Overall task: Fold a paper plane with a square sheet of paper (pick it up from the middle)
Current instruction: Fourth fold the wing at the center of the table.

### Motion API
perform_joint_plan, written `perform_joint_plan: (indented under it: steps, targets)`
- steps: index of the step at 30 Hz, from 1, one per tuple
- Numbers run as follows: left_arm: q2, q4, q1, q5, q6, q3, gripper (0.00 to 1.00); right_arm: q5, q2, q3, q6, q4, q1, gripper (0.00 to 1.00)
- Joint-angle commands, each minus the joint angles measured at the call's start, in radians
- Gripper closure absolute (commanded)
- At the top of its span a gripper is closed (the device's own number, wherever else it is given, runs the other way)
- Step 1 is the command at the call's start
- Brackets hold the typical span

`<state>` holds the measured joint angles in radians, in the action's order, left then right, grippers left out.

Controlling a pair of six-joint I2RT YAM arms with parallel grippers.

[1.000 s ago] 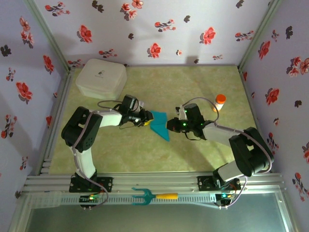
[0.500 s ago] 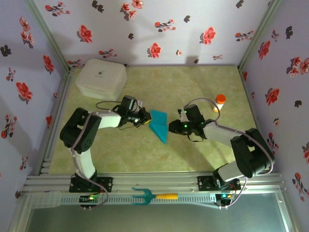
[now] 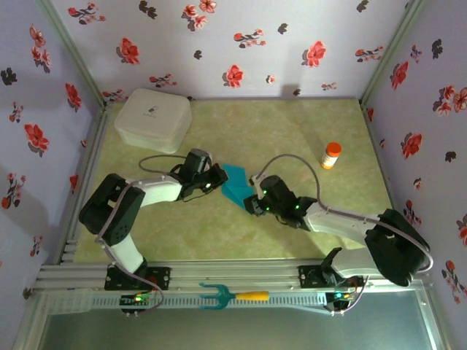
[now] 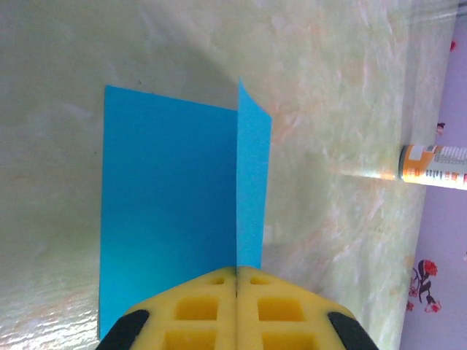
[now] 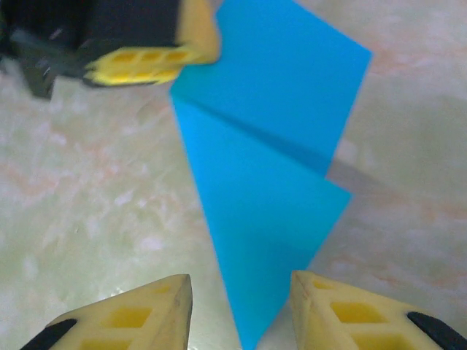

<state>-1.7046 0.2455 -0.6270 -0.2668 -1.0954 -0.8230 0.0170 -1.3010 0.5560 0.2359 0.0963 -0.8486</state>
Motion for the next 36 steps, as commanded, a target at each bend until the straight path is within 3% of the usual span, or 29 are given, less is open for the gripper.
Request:
perform_joint_plan:
  steps: [1,7,13,26,32,36]
  targets:
    - [0.031,-0.017,-0.008,0.064,-0.029,0.012,1.0,0.148,-0.037,-0.012,-0.164,0.13,-0.051,0.59]
    - [0.035,-0.017,-0.012,0.06,-0.035,0.012,1.0,0.239,-0.155,0.009,-0.3,0.188,-0.121,0.57]
    - [0.036,-0.023,-0.011,0.055,-0.032,0.005,1.0,0.357,-0.252,0.046,-0.322,0.19,-0.133,0.57]
    - [0.038,-0.036,-0.011,0.049,-0.018,-0.005,0.99,0.354,-0.306,0.056,-0.312,0.21,-0.135,0.71]
    - [0.039,-0.048,-0.008,0.051,-0.014,-0.007,0.93,0.331,-0.313,0.047,-0.3,0.227,-0.135,0.79]
    - [0.035,-0.061,0.001,0.055,-0.018,-0.004,0.79,0.331,-0.317,0.039,-0.285,0.238,-0.136,0.83]
